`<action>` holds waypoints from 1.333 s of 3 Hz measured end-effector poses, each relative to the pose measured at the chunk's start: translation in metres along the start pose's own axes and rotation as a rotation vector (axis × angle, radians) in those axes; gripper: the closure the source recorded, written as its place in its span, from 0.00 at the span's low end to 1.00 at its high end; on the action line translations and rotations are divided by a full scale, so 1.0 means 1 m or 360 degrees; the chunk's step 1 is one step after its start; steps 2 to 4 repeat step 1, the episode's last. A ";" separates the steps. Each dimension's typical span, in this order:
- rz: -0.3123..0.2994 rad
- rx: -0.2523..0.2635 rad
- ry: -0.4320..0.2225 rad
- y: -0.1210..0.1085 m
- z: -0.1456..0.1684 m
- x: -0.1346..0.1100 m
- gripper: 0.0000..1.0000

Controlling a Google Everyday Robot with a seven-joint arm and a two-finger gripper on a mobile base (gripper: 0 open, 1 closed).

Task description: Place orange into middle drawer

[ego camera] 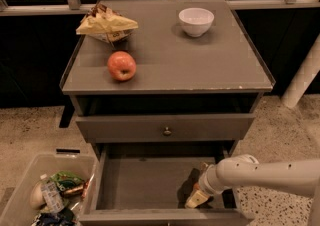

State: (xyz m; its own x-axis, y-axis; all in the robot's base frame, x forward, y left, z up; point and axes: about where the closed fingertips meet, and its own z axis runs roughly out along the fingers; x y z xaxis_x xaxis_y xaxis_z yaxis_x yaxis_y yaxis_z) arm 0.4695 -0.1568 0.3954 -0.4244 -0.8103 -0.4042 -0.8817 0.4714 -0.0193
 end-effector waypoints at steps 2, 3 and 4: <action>0.0000 0.0000 0.0000 0.000 0.000 0.000 0.00; 0.0000 0.0000 0.0000 0.000 0.000 0.000 0.00; 0.0000 0.0000 0.0000 0.000 0.000 0.000 0.00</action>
Offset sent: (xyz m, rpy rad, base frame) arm 0.0000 0.0000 0.0000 0.0000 0.0000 0.0000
